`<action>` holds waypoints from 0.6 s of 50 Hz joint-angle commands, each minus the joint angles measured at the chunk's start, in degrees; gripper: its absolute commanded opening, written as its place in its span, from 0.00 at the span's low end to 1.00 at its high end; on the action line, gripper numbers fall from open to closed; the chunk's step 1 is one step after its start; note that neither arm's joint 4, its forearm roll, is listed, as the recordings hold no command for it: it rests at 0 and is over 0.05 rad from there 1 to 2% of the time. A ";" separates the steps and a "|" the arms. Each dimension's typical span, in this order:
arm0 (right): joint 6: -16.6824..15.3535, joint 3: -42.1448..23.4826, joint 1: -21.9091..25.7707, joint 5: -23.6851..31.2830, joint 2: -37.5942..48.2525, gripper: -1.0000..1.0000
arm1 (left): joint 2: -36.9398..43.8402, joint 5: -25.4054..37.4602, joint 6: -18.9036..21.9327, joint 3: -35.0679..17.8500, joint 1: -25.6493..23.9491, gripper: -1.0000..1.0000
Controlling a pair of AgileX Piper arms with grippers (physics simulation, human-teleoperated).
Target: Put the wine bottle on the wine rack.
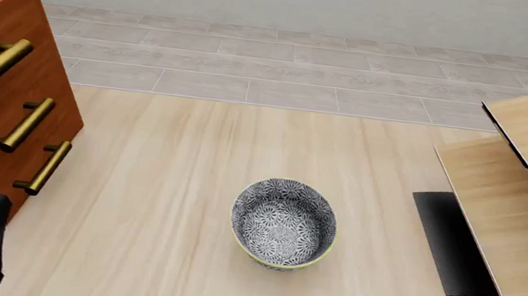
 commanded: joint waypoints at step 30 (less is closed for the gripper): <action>-8.01 4.05 10.95 6.77 -12.76 1.00 | -0.01 5.18 1.15 -5.81 -0.72 1.00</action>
